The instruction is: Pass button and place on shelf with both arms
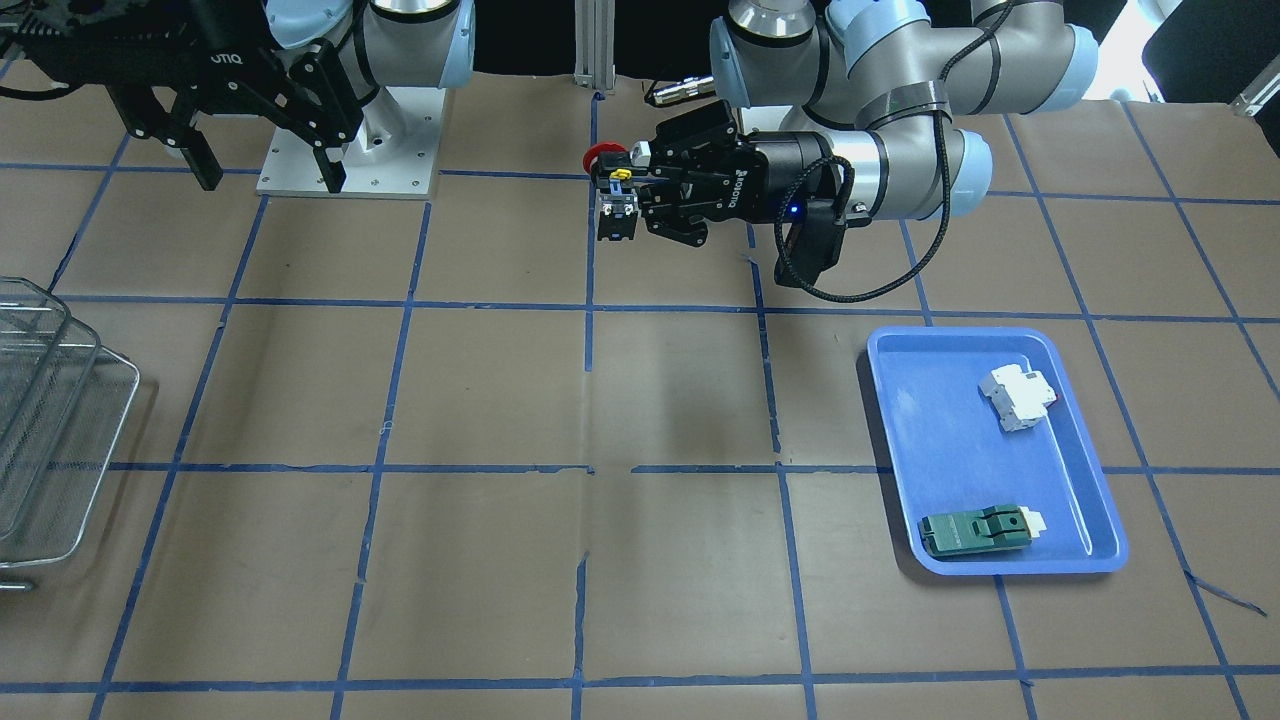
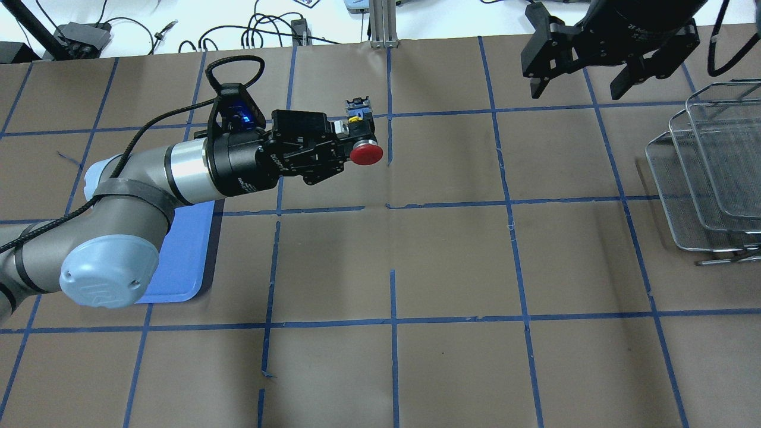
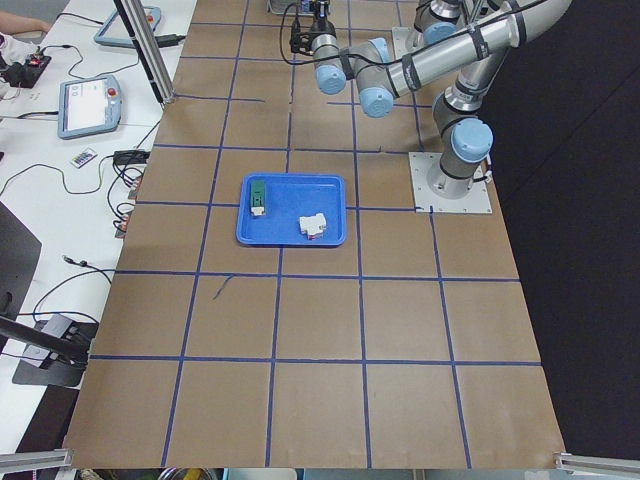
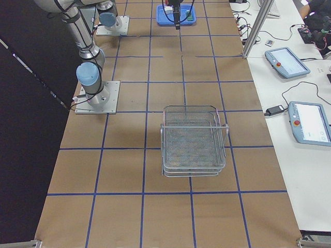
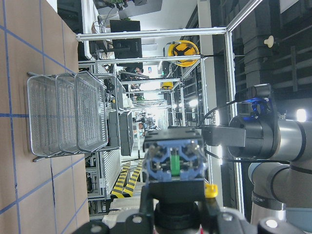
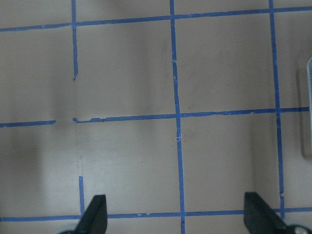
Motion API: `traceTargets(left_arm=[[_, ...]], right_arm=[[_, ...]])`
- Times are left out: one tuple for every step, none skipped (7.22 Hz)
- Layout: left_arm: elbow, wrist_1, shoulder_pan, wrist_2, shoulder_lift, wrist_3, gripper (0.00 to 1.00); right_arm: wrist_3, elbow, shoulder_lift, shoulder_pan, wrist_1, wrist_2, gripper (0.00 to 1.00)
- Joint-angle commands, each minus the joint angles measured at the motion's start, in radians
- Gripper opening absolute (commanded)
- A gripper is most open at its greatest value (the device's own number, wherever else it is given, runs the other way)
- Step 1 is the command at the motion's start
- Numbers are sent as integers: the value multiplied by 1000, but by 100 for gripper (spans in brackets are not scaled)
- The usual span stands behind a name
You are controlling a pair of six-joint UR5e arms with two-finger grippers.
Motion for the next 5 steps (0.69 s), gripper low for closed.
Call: traceTargets(left_arm=[[-2, 0, 0, 0, 2, 0, 0], [-2, 0, 0, 0, 1, 0, 0], [0, 0, -2, -2, 2, -2, 0], [0, 0, 0, -2, 4, -2, 0], [-2, 0, -2, -3, 4, -2, 0]], right_arm=[[-85, -3, 41, -131, 11, 280, 100], [-128, 5, 62, -203, 48, 424, 100], [-192, 6, 94, -265, 144, 589, 100], [-261, 14, 108, -299, 256, 702, 100], [-345, 40, 106, -302, 356, 797, 100]])
